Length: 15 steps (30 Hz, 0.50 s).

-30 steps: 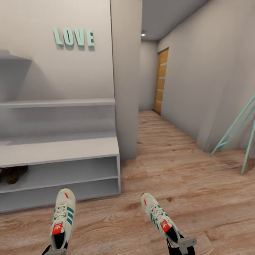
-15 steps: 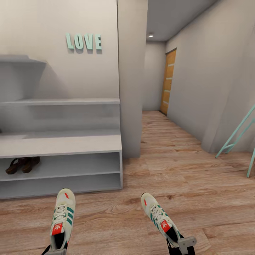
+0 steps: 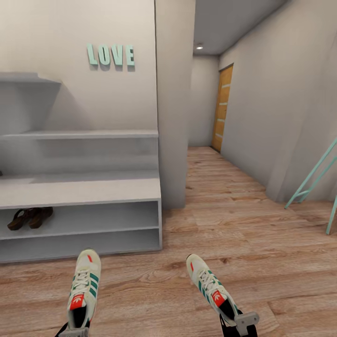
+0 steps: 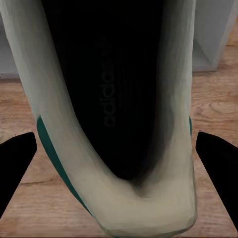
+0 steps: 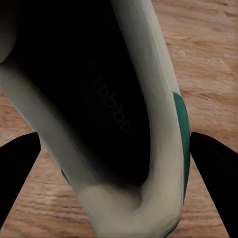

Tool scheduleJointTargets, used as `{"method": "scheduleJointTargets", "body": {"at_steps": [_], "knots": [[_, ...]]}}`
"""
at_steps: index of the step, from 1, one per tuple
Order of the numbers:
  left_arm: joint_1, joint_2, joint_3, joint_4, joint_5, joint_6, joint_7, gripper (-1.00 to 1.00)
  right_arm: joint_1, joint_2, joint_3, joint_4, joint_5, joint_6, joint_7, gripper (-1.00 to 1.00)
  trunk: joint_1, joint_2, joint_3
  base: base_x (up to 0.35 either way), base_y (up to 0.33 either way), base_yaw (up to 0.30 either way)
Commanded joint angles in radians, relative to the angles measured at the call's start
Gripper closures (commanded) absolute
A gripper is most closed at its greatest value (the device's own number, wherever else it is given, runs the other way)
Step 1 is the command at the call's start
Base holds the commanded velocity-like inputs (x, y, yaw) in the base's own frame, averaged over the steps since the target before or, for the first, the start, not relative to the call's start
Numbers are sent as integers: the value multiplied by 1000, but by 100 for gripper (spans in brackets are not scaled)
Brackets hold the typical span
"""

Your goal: Pick up the two gym shoes and the two sandals from the corridor floor and place them onto the hallstand (shoe rack) in the corridor, making sure they are on the rack and not on the floor. Arrange them so the two gym shoes are next to each other and the two sandals are next to each other.

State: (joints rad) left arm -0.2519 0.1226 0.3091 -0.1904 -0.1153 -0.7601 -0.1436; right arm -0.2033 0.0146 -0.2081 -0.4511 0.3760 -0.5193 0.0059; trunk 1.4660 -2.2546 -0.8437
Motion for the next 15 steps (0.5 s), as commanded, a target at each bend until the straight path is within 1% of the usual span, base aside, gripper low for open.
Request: {"method": "scheduleJointTargets", "body": {"at_steps": [1,2,3,4,5,6,9,10,12,13,15], "knots": [[-3,3,8,0,-9,22,-4,100,-1,1,-8,-1,11,-4,0,100,0,0,-1,0,0,0],[-6,6,9,-2,-9,86,-6,100,-1,0,-10,-1,11,-4,0,100,0,0,-1,0,0,0],[-35,4,6,-40,-13,302,-18,100,-1,-5,-12,-3,-2,-4,1,100,0,0,-1,0,0,0],[-56,2,5,-59,-14,376,-28,100,-1,-9,-17,-3,-10,-4,1,100,0,0,-1,0,0,0],[-66,1,4,-68,-15,413,-35,100,-1,-12,-21,-3,-16,-4,1,100,0,0,-1,0,0,0],[-89,-1,2,-88,-15,486,-52,100,-1,-19,-34,-4,-32,-3,2,100,0,0,-1,0,0,0],[-123,-2,-1,-117,-16,591,-78,100,-1,-34,-60,-5,-62,-3,4,100,0,0,-1,0,0,0],[-146,-3,-3,-135,-16,656,-91,100,-1,-47,-79,-5,-84,-2,5,100,0,0,-1,0,0,0],[-169,-4,-4,-154,-17,718,-100,100,-1,-61,-95,-6,-106,-1,6,100,0,0,-1,0,0,0],[-194,-5,-4,-172,-17,774,-105,100,-1,-75,-109,-7,-126,0,7,100,0,0,-1,0,0,0],[-218,-5,-5,-189,-18,826,-108,100,-1,-89,-120,-7,-146,1,8,100,0,0,-1,0,0,0]]}}
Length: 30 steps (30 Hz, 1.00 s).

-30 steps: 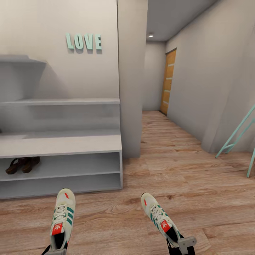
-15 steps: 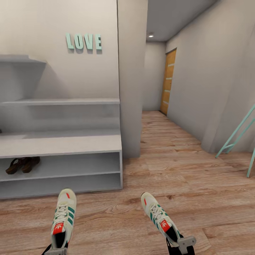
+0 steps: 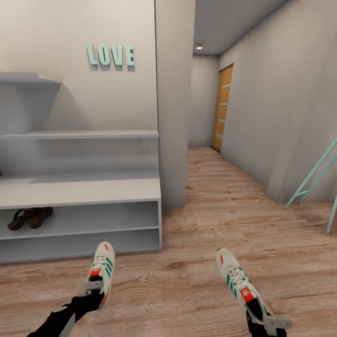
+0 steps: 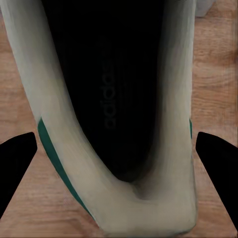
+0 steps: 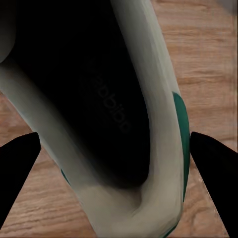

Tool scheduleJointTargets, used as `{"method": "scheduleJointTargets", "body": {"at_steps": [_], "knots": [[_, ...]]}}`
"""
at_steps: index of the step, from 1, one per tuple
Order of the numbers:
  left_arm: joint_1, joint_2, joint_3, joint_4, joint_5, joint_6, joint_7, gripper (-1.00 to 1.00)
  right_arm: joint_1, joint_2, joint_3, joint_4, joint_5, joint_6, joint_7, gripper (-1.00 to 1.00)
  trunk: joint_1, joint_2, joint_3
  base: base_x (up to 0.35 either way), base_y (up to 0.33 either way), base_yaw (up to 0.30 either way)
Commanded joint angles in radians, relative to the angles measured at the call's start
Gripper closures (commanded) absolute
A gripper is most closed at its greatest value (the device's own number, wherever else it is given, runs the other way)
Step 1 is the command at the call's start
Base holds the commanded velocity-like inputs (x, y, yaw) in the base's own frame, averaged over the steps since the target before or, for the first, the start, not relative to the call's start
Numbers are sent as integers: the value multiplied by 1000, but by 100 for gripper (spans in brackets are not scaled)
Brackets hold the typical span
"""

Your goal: Pick up the two gym shoes and the two sandals from the corridor floor and place them onto the hallstand (shoe rack) in the corridor, making sure they are on the rack and not on the floor. Arrange them so the two gym shoes are next to each other and the two sandals are next to each other.

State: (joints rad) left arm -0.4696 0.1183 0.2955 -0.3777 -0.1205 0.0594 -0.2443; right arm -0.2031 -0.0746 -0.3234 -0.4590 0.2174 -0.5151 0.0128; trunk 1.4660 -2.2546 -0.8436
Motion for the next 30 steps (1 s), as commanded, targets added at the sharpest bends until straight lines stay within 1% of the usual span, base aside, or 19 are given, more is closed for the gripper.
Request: {"method": "scheduleJointTargets", "body": {"at_steps": [1,4,5,7,8,10,11,12,14,15,19,20,22,23,26,30], "knots": [[-27,-1,7,-15,-13,55,-9,100,-1,-12,-13,1,-6,-3,1,100,0,0,-1,0,0,0],[-68,0,1,-27,-17,123,-8,100,-1,-28,-20,0,-32,-2,1,100,0,0,-1,0,0,0],[-98,0,-9,-31,-24,166,-7,100,-1,-39,-23,-1,-47,-1,1,100,0,0,-1,0,0,0],[-126,0,-21,-34,-33,205,-6,100,-1,-51,-26,-3,-61,2,1,100,0,0,-1,0,0,0],[-151,0,-34,-36,-44,239,-4,100,-1,-65,-27,-9,-76,11,1,100,0,0,-1,0,0,0],[-177,0,-45,-37,-53,270,-2,100,-1,-79,-28,-16,-94,27,1,100,0,0,-1,0,0,0],[-189,0,-49,-38,-57,284,-1,100,-1,-86,-28,-20,-103,38,1,100,0,0,-1,0,0,0],[-212,1,-55,-38,-63,311,1,100,-1,-101,-29,-29,-127,67,1,100,0,0,-1,0,0,0],[-234,1,-59,-38,-67,339,5,100,-1,-116,-29,-38,-155,101,2,100,0,0,-1,0,0,0],[-254,2,-61,-38,-70,367,12,100,-1,-130,-29,-45,-187,136,2,100,0,0,-1,0,0,0],[-285,5,-64,-38,-72,412,27,100,-1,-155,-29,-57,-251,194,3,100,0,0,-1,0,0,0],[-296,7,-64,-38,-72,426,33,100,-1,-166,-28,-60,-279,212,3,100,0,0,-1,0,0,0],[-306,7,-65,-39,-73,436,37,100,-1,-174,-28,-62,-298,223,4,100,0,0,-1,0,0,0],[-316,8,-65,-40,-72,444,39,100,-1,-180,-27,-64,-316,233,4,100,0,0,-1,0,0,0],[-323,4,-67,-41,-72,452,41,100,-1,-180,-23,-65,-330,241,4,100,0,0,-1,0,0,0],[-324,5,-67,-41,-73,455,43,100,-1,-179,-21,-66,-333,244,4,100,0,0,-1,5,0,0]]}}
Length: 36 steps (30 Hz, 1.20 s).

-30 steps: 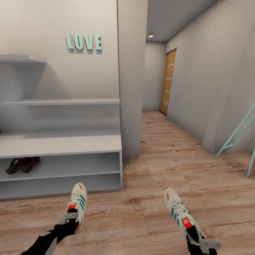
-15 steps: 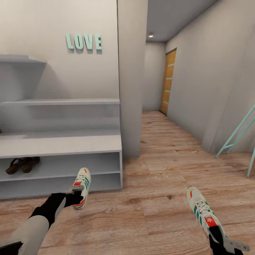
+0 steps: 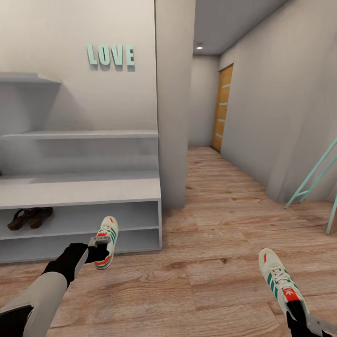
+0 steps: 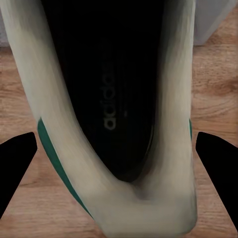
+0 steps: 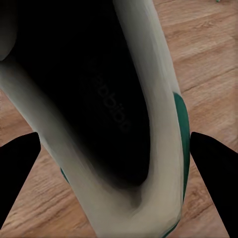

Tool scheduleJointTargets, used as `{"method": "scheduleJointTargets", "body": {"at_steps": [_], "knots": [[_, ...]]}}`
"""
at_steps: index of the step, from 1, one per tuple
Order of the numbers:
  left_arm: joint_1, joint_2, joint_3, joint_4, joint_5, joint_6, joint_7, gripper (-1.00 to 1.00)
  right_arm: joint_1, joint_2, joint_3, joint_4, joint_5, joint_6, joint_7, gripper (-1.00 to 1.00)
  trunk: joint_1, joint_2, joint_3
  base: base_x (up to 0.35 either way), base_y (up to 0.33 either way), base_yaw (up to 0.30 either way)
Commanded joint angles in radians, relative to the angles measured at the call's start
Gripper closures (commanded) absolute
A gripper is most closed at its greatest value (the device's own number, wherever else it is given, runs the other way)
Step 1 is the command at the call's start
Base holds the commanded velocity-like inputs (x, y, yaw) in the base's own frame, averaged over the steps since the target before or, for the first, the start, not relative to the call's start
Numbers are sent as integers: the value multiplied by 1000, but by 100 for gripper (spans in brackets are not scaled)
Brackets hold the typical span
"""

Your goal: Pick up the two gym shoes and the two sandals from the corridor floor and place them onto the hallstand (shoe rack) in the corridor, making sure they are on the rack and not on the floor. Arrange them so the two gym shoes are next to each other and the two sandals are next to each other.

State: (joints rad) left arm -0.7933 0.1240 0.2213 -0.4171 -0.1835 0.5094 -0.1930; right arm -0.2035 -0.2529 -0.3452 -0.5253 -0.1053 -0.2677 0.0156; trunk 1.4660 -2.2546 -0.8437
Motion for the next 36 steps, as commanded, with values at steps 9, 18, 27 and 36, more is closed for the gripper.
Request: {"method": "scheduleJointTargets", "body": {"at_steps": [9,18,27,36], "knots": [[-3,8,11,-3,-10,8,44,100,-1,1,2,0,-11,-2,1,100,0,0,-1,83,0,0],[1,-1,9,-50,-9,12,66,100,-1,1,2,-1,-11,-1,1,100,15,-28,-16,8,0,0],[-3,-4,9,-81,-8,76,68,100,-1,1,2,-14,-11,-1,0,100,50,-91,-57,0,0,0],[-4,2,7,-122,-10,96,68,100,-1,1,2,-21,-10,-1,0,100,69,-126,-84,0,0,0]]}}
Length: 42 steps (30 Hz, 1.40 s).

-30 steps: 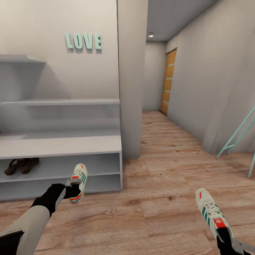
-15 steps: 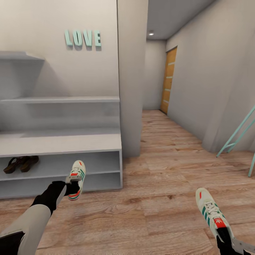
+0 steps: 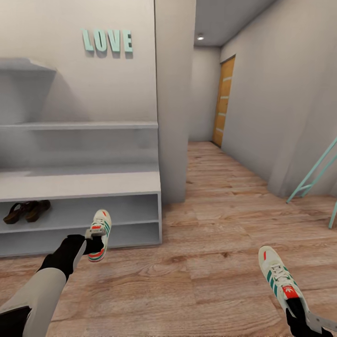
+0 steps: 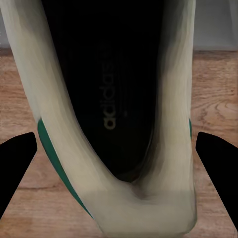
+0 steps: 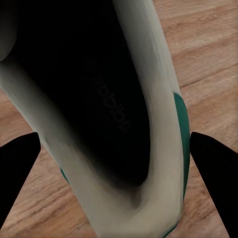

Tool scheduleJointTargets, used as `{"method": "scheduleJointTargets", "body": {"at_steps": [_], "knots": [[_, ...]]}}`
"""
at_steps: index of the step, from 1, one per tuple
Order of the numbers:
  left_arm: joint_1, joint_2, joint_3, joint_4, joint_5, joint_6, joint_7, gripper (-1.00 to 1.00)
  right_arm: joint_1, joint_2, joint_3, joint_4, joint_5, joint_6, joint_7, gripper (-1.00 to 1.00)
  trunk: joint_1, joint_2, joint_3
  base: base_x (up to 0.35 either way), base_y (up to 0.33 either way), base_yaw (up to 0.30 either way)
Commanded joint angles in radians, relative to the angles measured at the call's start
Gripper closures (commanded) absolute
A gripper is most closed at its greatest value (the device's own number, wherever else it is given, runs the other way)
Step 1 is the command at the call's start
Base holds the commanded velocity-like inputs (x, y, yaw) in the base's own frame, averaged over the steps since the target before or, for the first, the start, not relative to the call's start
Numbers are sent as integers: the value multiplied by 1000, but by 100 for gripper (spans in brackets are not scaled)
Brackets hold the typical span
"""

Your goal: Pick up the two gym shoes and the two sandals from the corridor floor and place them onto the hallstand (shoe rack) in the corridor, making sure they are on the rack and not on the floor. Arrange them so the two gym shoes are next to each other and the two sandals are next to each other.

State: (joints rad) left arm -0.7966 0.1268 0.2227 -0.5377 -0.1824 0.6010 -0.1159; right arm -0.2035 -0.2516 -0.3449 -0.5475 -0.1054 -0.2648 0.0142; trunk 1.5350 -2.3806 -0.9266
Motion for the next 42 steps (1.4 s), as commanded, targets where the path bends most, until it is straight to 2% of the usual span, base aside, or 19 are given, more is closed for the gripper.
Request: {"method": "scheduleJointTargets", "body": {"at_steps": [1,5,7,11,15,17,34,42], "knots": [[0,-1,6,-4,-11,4,-9,100,-1,0,1,1,-10,-4,1,100,0,0,-1,0,0,0],[1,-5,6,-21,-11,5,-9,100,-1,-1,3,0,-9,-6,1,100,0,0,-2,0,0,0],[11,-16,9,-26,0,-7,2,100,0,1,2,-11,-5,-7,1,100,0,0,-2,0,0,0],[7,-36,6,-28,0,-28,24,100,0,2,2,-10,-5,-6,2,100,0,0,-2,0,0,0],[-1,-15,1,-35,-4,-51,2,100,1,12,1,-3,-5,-4,3,100,0,0,-2,0,0,0],[-1,-13,2,-35,-5,-62,-8,100,1,13,1,-3,-5,-4,3,100,0,0,-2,0,0,0],[-1,-13,6,21,-2,-157,-5,100,1,17,1,-3,-5,-1,1,100,65,-119,-60,0,0,0],[-1,-13,6,19,-3,-202,-4,100,1,17,2,-3,-5,-1,1,100,69,-121,-103,0,0,0]]}}
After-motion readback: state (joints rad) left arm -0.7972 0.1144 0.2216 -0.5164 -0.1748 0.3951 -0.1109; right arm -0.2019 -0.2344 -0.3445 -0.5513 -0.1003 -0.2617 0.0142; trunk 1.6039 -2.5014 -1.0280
